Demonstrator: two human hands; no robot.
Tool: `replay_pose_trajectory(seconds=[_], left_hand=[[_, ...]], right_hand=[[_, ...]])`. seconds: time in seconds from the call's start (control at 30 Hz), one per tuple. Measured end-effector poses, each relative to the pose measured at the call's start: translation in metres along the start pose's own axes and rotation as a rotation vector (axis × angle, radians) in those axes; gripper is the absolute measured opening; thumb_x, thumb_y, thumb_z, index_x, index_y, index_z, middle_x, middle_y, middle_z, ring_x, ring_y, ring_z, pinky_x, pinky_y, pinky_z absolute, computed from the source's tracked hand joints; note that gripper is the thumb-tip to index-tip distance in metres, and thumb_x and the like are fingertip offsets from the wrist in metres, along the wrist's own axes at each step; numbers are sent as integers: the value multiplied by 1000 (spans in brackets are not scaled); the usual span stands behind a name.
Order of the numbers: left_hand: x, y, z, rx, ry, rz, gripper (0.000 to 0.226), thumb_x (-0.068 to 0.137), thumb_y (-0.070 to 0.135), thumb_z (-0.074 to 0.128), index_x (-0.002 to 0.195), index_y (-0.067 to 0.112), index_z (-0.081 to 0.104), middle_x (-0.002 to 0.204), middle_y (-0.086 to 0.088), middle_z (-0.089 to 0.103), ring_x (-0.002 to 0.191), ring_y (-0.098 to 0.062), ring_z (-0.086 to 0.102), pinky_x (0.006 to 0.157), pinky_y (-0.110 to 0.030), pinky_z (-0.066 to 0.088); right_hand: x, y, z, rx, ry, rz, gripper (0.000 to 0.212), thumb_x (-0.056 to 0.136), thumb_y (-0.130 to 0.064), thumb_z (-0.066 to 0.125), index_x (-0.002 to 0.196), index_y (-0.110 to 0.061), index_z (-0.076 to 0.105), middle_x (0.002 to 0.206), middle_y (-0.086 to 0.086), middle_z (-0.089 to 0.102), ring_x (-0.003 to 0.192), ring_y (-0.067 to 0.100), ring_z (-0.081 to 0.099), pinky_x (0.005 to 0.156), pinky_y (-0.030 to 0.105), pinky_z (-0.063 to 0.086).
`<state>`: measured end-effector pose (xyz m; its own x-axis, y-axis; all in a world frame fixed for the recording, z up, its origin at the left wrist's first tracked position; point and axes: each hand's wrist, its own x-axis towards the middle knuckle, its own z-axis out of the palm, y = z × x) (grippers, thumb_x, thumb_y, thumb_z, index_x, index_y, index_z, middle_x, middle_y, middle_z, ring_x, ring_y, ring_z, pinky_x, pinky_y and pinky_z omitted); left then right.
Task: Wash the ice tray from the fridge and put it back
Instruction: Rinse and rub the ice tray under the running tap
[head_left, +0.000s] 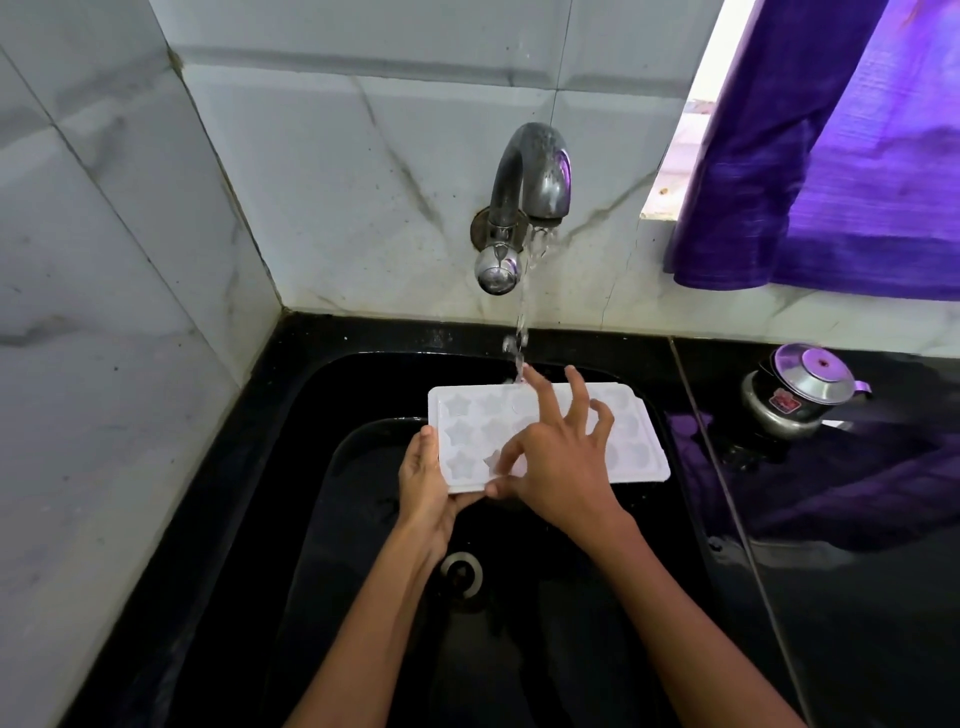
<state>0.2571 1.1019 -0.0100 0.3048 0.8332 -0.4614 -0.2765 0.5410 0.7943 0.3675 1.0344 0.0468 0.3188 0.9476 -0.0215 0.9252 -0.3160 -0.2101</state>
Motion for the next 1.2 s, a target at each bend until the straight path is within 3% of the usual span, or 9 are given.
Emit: replay_pose_trajectory(seconds=[0.07,0.2,0.27,0.4,0.5,0.63,0.77,1.07,1.2], left_hand=[[-2,1,1,-7,-1,-5,26,100,38,39,103,21,59,96,-6,72,78,-23,73,52,-35,56],[-5,4,4,1,-10,-5,27,100,37,38,107,20,58,98,-8,72,76,-21,73,52,-34,56],[-7,4,5,14,-21,-3,27,100,38,38,107,22,58,99,-8,72,78,-21,73,53,-34,57],[-10,3,6,28,-38,-1,27,100,39,37,106,23,59,99,-8,72,81,-23,73,56,-37,58],[-13,2,9,31,-64,-4,32,100,38,37,110,19,60,97,-9,74,83,-24,73,57,-37,58],[-18,-3,18,59,-87,-36,35,99,39,39,114,16,60,103,-14,72,92,-31,70,77,-49,58],[-23,-5,25,86,-111,-32,36,101,37,38,111,13,63,104,-16,72,96,-34,69,89,-53,53],[-21,-5,26,63,-108,-12,35,101,35,37,109,13,63,99,-16,73,91,-33,70,83,-50,56],[-16,-3,24,53,-86,-18,34,101,34,38,112,13,62,99,-15,73,88,-30,71,79,-49,57]], right_hand=[[-1,3,-2,14,48,15,28,64,-58,75,78,-34,73,158,-11,-7,140,26,-22,107,51,-3],[-3,7,2,40,-87,-14,33,77,-59,64,106,-43,68,157,-10,-20,135,22,-33,108,51,-7],[-3,9,2,44,-83,-7,31,75,-59,66,99,-41,71,158,-11,-16,137,22,-30,108,50,-6],[0,17,-8,164,48,25,31,50,-61,80,64,-35,70,156,-16,12,142,15,-10,105,44,1],[10,20,-14,282,36,34,35,53,-69,74,71,-39,70,155,-16,20,144,11,-3,108,47,10],[28,19,-9,290,10,-7,38,73,-64,64,100,-38,64,159,-9,12,146,16,-16,114,45,4],[38,16,-3,170,-42,-20,36,84,-58,55,111,-35,62,160,-7,3,144,21,-25,116,47,-2],[41,8,-8,9,100,7,36,76,-63,60,91,-34,73,160,-8,2,144,25,-23,113,52,-5],[41,3,-4,-38,51,-21,37,83,-63,51,103,-39,70,160,-7,-10,142,28,-27,111,56,-10]])
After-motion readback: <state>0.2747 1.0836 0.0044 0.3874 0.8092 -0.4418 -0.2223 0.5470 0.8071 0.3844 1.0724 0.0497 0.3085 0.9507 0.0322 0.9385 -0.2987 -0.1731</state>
